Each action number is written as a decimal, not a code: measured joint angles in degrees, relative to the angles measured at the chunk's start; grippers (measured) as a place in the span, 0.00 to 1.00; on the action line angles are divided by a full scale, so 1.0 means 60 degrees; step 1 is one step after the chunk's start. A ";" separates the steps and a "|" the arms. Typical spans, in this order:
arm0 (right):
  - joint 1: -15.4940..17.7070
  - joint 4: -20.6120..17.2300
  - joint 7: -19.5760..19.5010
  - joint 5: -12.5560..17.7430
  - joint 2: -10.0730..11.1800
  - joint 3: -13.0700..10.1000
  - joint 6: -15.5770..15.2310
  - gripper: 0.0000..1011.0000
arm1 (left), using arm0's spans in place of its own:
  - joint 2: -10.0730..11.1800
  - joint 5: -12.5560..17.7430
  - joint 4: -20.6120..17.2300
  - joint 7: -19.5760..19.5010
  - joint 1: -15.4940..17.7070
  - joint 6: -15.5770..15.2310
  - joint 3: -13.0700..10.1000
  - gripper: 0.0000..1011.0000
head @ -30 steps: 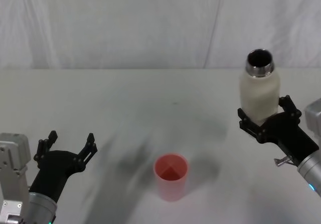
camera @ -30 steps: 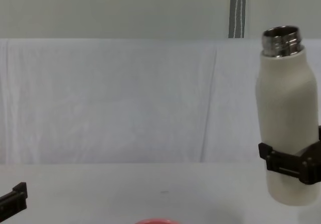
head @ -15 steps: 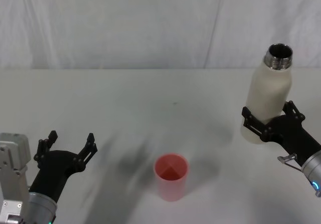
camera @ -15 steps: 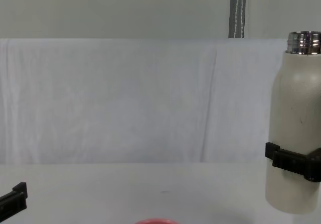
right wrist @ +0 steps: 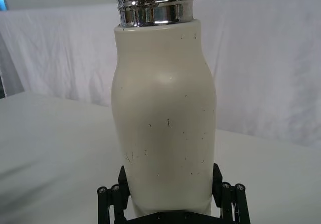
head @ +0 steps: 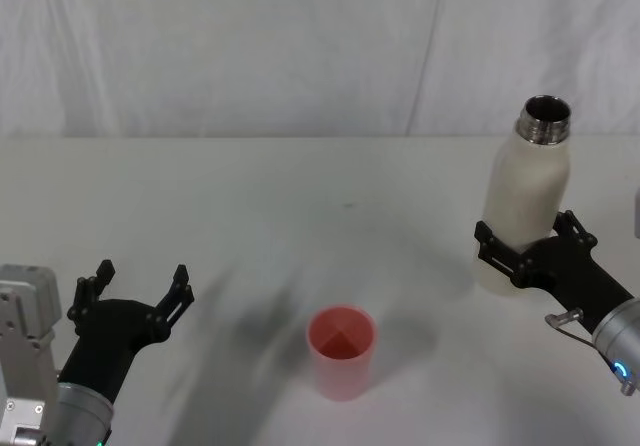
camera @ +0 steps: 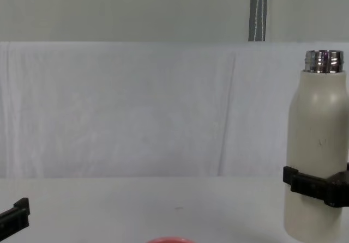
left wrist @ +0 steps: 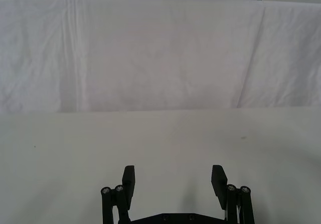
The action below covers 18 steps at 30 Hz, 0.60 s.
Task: Grasp the thermos with one hand and pour water into the cup lid.
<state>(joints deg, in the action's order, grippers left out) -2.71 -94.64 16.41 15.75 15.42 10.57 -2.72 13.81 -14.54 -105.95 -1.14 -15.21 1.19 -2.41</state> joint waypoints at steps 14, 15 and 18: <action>-0.0387 0.0728 -0.0230 0.0037 -0.0057 0.0090 0.0228 0.94 | 0.0000 0.0000 0.0000 0.0000 0.0000 0.0000 -0.0001 0.99; -0.0406 0.0765 -0.0233 0.0039 -0.0063 0.0090 0.0242 0.94 | 0.0000 0.0000 0.0000 0.0000 0.0000 0.0000 0.0000 0.99; -0.0493 0.0953 -0.0277 0.0040 -0.0099 0.0089 0.0305 0.94 | 0.0000 0.0000 0.0000 0.0000 0.0000 0.0000 -0.0001 0.99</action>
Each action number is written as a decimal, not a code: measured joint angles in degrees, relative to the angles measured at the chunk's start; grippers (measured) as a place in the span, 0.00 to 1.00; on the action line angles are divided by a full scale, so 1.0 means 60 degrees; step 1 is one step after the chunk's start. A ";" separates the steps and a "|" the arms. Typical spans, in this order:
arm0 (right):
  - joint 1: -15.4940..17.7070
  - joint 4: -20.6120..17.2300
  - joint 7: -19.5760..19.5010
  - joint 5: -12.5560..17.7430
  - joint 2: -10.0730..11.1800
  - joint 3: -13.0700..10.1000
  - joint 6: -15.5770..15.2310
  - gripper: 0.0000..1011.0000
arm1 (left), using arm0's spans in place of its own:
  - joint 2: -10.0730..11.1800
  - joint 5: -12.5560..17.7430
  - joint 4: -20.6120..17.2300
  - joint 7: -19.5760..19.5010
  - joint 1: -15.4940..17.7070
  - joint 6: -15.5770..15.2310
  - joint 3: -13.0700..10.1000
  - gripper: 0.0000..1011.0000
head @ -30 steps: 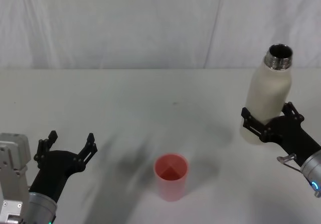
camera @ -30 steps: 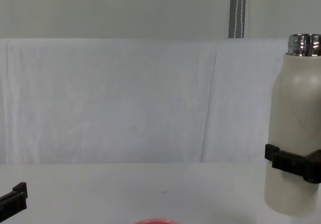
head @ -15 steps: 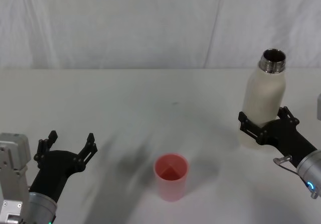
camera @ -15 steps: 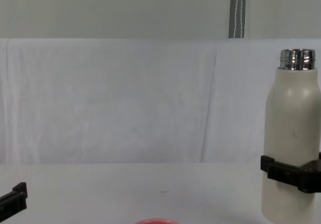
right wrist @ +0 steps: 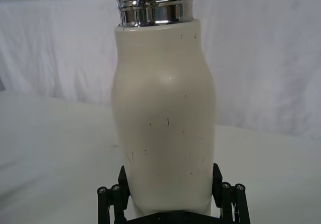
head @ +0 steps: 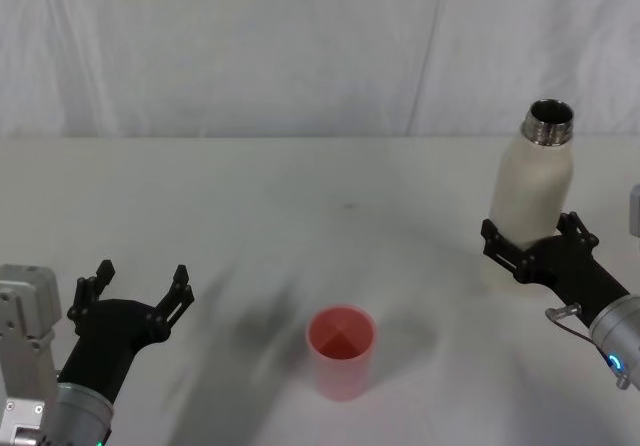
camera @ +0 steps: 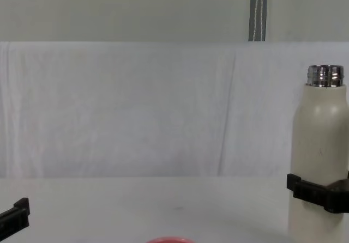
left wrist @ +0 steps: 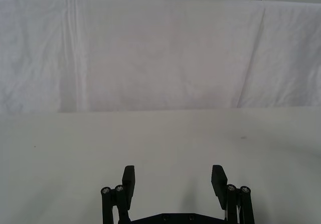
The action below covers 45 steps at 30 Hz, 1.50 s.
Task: Grasp the thermos with one hand and pour water into the cup lid.
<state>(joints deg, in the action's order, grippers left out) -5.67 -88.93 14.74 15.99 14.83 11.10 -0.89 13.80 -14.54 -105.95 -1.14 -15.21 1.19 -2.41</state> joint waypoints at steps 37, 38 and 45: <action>-0.0733 0.1490 -0.0050 0.0201 -0.0548 0.0158 0.0205 0.94 | 0.0000 0.0000 0.0000 0.0000 0.0000 0.0000 0.0000 0.99; -0.0733 0.1490 -0.0050 0.0200 -0.0548 0.0158 0.0206 0.94 | 0.0000 0.0000 0.0000 0.0000 0.0001 0.0000 0.0000 0.99; -0.0733 0.1490 -0.0045 0.0192 -0.0550 0.0151 0.0205 0.94 | 0.0000 0.0000 0.0000 0.0001 0.0000 0.0000 0.0000 0.99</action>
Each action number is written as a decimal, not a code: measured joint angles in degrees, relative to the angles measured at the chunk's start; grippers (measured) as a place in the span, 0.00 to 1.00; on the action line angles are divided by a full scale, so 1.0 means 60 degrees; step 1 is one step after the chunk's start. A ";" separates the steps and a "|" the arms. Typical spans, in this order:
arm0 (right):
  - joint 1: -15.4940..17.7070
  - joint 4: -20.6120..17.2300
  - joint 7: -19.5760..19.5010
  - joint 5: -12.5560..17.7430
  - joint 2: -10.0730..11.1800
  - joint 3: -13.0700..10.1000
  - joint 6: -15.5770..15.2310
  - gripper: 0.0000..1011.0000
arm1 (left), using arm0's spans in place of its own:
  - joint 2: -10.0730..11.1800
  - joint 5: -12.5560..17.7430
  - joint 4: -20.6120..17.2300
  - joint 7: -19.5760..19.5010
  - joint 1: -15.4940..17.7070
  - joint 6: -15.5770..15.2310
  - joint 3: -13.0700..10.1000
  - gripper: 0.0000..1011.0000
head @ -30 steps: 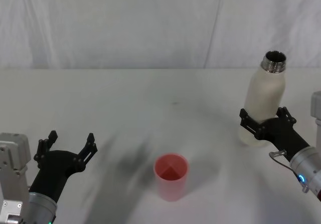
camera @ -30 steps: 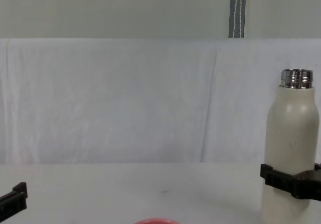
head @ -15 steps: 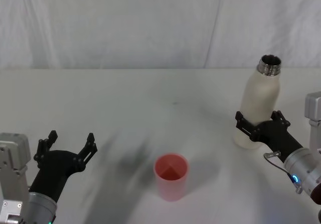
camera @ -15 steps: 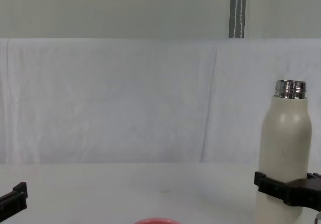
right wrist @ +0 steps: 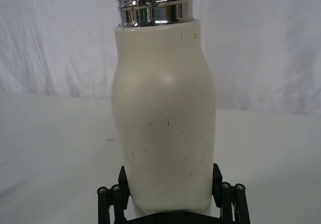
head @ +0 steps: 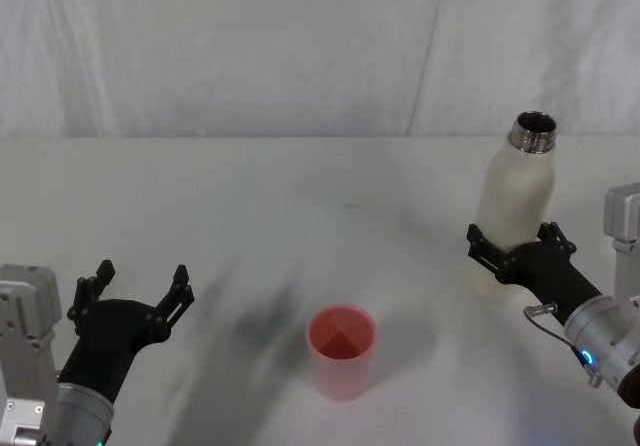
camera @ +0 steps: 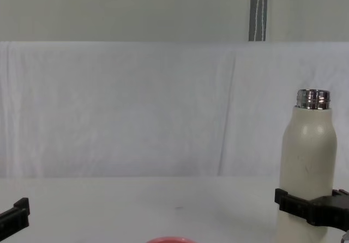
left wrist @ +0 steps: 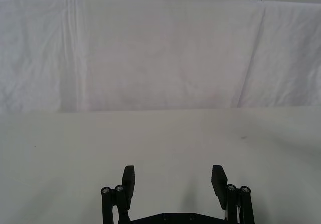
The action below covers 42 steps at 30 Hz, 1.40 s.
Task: Grasp the thermos with one hand and pour water into the cup lid.
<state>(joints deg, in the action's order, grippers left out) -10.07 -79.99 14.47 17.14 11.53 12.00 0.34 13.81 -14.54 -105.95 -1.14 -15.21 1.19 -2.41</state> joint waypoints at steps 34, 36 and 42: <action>0.0158 -0.0116 0.0084 0.0086 0.0089 -0.0070 0.0023 0.99 | 0.0000 0.0000 0.0000 0.0000 0.0000 -0.0001 0.0000 0.99; 0.0173 -0.0130 0.0124 0.0116 0.0123 -0.0069 -0.0001 0.99 | 0.0000 0.0000 0.0000 0.0000 0.0000 0.0000 0.0000 0.99; 0.0196 -0.0148 0.0204 0.0172 0.0208 -0.0027 -0.0104 0.99 | 0.0000 0.0000 0.0000 0.0000 0.0000 0.0000 0.0000 0.99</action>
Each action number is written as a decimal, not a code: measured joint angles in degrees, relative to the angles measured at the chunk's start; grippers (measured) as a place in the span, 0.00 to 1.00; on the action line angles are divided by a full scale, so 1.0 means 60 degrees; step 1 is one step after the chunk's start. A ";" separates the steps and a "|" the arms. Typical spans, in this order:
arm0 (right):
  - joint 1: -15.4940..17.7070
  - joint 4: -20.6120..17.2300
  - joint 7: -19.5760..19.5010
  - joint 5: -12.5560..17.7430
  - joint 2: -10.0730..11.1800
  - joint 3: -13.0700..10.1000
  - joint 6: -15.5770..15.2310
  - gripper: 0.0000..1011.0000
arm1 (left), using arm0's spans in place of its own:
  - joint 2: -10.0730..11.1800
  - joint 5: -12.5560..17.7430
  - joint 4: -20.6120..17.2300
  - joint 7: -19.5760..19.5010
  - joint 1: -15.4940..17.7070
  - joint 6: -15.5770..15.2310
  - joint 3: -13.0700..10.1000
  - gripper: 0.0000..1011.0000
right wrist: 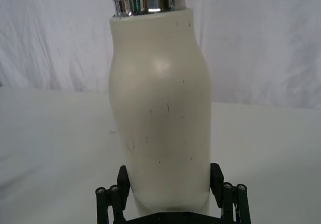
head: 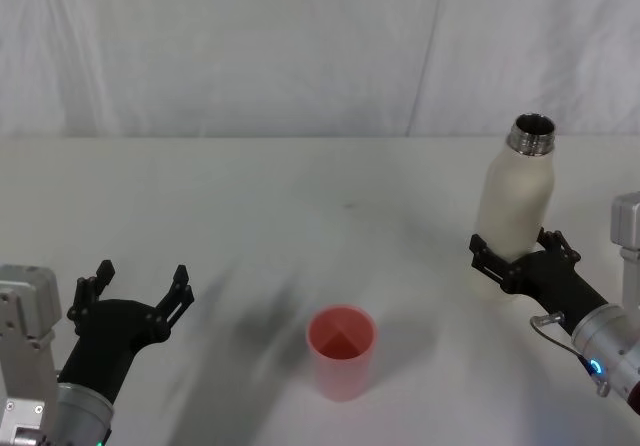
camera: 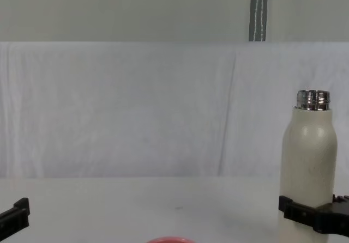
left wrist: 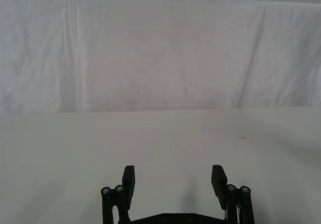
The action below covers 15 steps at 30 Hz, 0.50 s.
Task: Grasp the thermos with one hand and pour water into the cup lid.
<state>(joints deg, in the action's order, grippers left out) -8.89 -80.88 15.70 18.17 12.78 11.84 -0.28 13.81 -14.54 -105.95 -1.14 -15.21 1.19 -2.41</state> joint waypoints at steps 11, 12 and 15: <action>0.0207 -0.0213 0.0037 0.0077 0.0137 0.0105 -0.0126 0.99 | 0.0000 0.0000 -0.0001 0.0000 -0.0001 0.0000 0.0000 0.99; 0.0207 -0.0213 0.0037 0.0077 0.0137 0.0105 -0.0126 0.99 | 0.0000 0.0000 0.0000 0.0001 0.0000 -0.0001 0.0000 0.99; 0.0295 -0.0312 0.0035 0.0084 0.0168 0.0119 -0.0144 0.99 | 0.0000 0.0000 -0.0001 0.0000 0.0000 0.0000 0.0000 0.99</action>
<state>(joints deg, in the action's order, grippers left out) -7.12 -82.75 15.91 18.68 13.79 12.55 -1.15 13.81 -14.54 -105.95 -1.14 -15.21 1.19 -2.42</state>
